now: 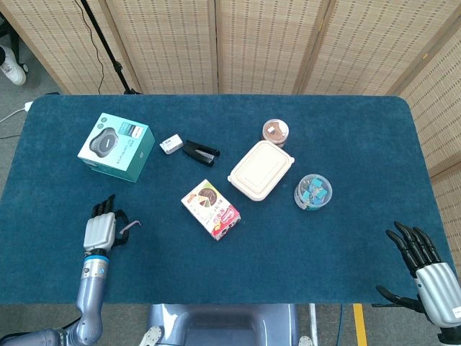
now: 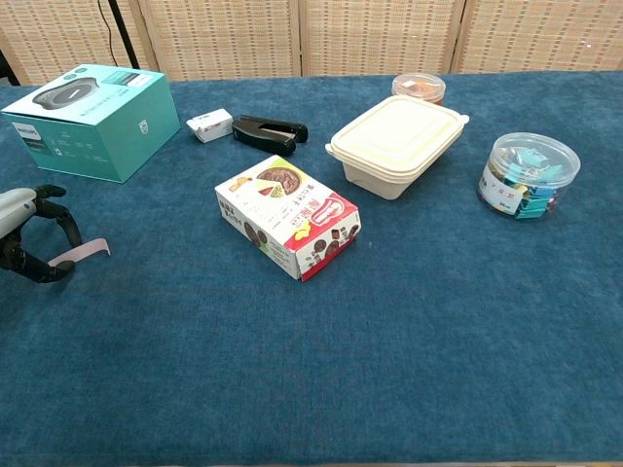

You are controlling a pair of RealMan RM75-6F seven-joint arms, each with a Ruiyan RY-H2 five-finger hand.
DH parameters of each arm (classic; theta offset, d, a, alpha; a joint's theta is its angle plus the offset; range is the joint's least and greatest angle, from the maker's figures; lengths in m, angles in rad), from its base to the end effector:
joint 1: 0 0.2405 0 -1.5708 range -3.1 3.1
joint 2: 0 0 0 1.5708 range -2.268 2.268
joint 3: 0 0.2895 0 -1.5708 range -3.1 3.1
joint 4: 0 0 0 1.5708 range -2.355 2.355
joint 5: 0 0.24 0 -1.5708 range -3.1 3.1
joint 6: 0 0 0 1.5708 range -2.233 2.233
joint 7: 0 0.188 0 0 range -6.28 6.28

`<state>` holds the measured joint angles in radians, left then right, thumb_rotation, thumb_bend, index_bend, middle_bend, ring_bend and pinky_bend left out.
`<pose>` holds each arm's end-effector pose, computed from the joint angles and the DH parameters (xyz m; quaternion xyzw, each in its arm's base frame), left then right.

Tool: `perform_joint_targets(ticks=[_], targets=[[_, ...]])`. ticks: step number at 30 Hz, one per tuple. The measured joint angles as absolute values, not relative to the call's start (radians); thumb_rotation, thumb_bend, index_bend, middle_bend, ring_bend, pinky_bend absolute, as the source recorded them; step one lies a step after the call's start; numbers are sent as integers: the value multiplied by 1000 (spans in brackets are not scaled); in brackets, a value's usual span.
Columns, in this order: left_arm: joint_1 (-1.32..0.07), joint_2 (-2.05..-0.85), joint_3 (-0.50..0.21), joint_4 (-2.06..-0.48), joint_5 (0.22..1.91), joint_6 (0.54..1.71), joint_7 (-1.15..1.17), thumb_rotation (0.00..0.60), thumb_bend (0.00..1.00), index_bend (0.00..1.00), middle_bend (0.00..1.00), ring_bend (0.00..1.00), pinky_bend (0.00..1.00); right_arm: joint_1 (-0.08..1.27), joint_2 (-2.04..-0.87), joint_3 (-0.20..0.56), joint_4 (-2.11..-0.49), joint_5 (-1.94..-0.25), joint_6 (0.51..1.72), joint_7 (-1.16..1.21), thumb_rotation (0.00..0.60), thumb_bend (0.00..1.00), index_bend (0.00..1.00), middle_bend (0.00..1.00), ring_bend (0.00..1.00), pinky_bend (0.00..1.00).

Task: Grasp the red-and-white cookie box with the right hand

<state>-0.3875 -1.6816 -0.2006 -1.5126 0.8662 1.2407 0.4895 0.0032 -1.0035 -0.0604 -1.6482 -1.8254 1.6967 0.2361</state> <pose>-0.2893 0.3247 -0.0654 -0.5571 -0.5417 -0.2928 0.5573 -0.3096 -0.1684 0.1742 0.6208 -0.3776 0.4934 0.4782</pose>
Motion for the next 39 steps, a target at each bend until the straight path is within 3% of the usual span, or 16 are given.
perform_joint_targets(ticks=[29, 39], targets=[[-392, -1686, -189, -1508, 872, 1248, 484, 600, 503, 587, 0, 0, 0, 7, -998, -66, -1649, -1824, 1688, 251, 600, 0, 0, 0, 0, 0], [-390, -1637, -177, -1616, 994, 1324, 508, 600, 503, 589, 0, 0, 0, 8, -996, -68, -1651, -1825, 1688, 255, 600, 0, 0, 0, 0, 0]])
